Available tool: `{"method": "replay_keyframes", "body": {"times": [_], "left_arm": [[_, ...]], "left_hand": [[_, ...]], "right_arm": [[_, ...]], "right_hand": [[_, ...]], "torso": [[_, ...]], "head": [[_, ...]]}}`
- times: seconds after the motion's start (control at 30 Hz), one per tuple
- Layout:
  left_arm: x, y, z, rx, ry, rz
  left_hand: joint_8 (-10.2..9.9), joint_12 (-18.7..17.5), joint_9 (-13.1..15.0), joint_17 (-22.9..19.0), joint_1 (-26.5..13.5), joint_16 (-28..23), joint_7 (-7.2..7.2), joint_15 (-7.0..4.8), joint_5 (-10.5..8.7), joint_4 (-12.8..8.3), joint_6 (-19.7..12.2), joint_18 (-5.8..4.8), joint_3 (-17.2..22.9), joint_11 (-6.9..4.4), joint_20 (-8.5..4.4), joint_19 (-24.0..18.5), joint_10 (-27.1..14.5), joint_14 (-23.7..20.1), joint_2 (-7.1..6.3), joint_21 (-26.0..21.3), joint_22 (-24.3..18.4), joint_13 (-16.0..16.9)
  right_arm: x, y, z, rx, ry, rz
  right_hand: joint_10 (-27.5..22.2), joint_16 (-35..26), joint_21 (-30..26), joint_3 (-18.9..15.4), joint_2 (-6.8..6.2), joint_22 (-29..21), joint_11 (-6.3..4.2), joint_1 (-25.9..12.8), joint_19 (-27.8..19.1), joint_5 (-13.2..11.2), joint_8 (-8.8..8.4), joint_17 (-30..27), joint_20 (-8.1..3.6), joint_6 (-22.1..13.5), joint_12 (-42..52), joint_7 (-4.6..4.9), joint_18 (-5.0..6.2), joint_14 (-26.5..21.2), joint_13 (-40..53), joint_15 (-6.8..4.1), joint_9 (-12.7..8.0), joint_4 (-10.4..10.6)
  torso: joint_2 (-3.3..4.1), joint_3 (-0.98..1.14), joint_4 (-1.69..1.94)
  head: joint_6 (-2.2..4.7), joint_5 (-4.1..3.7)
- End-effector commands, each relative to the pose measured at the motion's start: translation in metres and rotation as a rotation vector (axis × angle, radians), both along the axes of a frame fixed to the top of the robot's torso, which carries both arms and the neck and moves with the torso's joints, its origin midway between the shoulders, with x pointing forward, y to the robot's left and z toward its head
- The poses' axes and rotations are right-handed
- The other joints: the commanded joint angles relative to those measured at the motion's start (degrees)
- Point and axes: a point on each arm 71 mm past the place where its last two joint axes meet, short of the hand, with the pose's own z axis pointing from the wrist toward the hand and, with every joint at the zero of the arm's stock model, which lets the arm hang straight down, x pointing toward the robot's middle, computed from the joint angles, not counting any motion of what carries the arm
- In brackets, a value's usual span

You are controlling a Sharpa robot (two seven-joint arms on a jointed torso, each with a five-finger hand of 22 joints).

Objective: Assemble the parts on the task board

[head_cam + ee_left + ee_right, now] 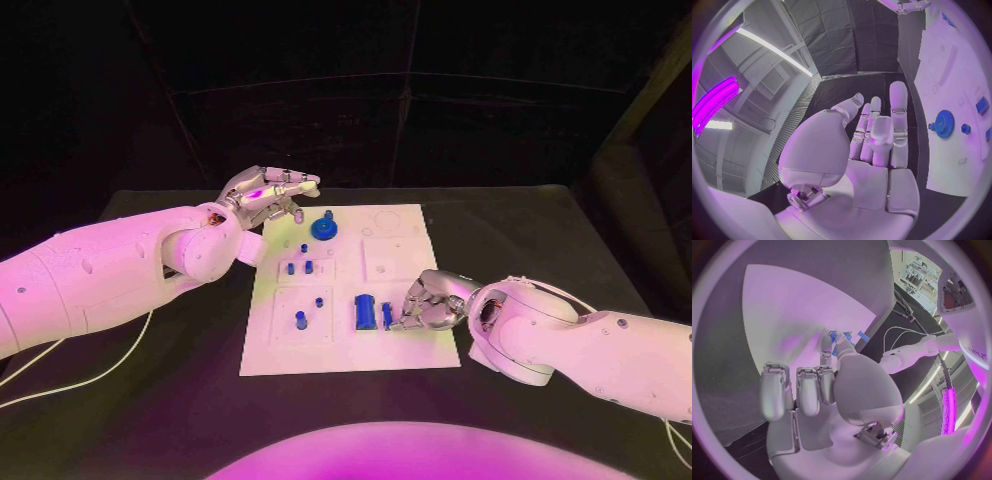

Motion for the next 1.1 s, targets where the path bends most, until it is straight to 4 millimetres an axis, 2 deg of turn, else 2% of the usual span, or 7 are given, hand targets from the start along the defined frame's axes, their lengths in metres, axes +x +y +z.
{"method": "replay_keyframes", "body": {"times": [0.03, 0.27, 0.57, 0.87, 1.1], "left_arm": [[-0.0002, -0.001, 0.0006, -0.006, 0.001, -0.013], [0.0001, -0.0002, 0.0004, -0.005, 0.002, -0.011], [0.0002, -0.0004, 0.0003, -0.005, 0.002, -0.012], [-0.0001, 0.0001, 0.0003, -0.004, 0.005, -0.012], [-0.0004, 0.0006, 0.0002, -0.004, 0.006, -0.013]], "left_hand": [[0.18, 0.2, 0.02, -0.06, 0.03, -0.25, 0.0, 0.14, -0.01, -0.01, -0.32, 0.33, 0.4, -0.02, 0.46, -0.07, -0.56, -0.37, 0.64, -0.16, -0.09, 0.07], [0.18, 0.2, 0.02, -0.06, 0.03, -0.25, 0.0, 0.14, -0.01, -0.01, -0.32, 0.33, 0.4, -0.02, 0.46, -0.07, -0.56, -0.37, 0.64, -0.16, -0.09, 0.07], [0.22, 0.27, 0.02, -0.15, 0.03, -0.28, 0.0, 0.15, -0.01, -0.01, -0.35, 0.33, 0.47, -0.01, 0.46, -0.07, -0.61, -0.4, 0.65, -0.19, -0.1, 0.07], [0.22, 0.27, 0.02, -0.15, 0.03, -0.28, 0.0, 0.15, -0.01, -0.01, -0.35, 0.33, 0.47, -0.01, 0.46, -0.07, -0.61, -0.4, 0.65, -0.19, -0.1, 0.07], [0.23, 0.29, 0.02, -0.17, 0.05, -0.28, 0.0, 0.15, -0.01, -0.03, -0.37, 0.33, 0.5, -0.02, 0.46, -0.07, -0.63, -0.41, 0.64, -0.2, -0.1, 0.07]], "right_arm": [[0.0013, -0.0006, -0.0012, -0.008, 0.008, 0.003], [0.0062, 0.0005, -0.0025, -0.026, -0.021, -0.012], [0.0084, 0.0055, -0.0063, -0.052, -0.004, 0.0], [0.0087, 0.0059, -0.0093, -0.091, 0.017, 0.004], [0.0083, 0.0057, -0.0082, -0.089, 0.008, 0.002]], "right_hand": [[2.79, -0.01, -0.21, -0.07, -0.2, 8.24, -0.54, 0.6, 3.93, -0.16, 0.25, 12.24, -0.46, -0.29, 0.06, -0.12, -1.06, 5.43, 10.31, -0.42, 0.09, -0.23], [2.81, 0.03, -0.18, -0.14, 0.04, 8.29, -0.54, 0.61, 3.94, -0.23, 0.28, 12.32, -0.47, -0.25, 0.1, -0.1, -1.08, 5.44, 10.34, -0.42, 0.13, -0.2], [2.82, 0.03, -0.16, -0.22, 0.26, 8.31, -0.54, 0.66, 3.95, -0.24, 0.3, 12.32, -0.47, -0.24, 0.1, -0.12, -1.08, 5.45, 10.35, -0.42, 0.16, -0.2], [2.78, -0.03, -0.18, -0.23, 0.74, 8.31, -0.65, 2.52, 3.94, -0.32, 0.28, 12.25, -0.52, -0.43, 0.04, -0.25, -1.08, 5.43, 10.32, -0.49, 0.27, -1.46], [2.75, -0.06, -0.22, 0.02, 1.08, 8.27, -0.69, 3.35, 3.93, -0.37, 0.22, 12.2, -0.54, -0.51, -0.01, -0.3, -1.07, 5.42, 10.29, -0.52, 0.28, -2.05]], "torso": [[-0.01, 0.0, 0.03], [0.02, 0.02, 0.05], [0.05, 0.02, -0.04], [0.02, 0.01, -0.03], [-0.03, 0.01, 0.0]], "head": [[0.09, -0.09], [0.26, -0.07], [0.0, 0.04], [-0.21, 0.02], [-0.1, -0.03]]}}
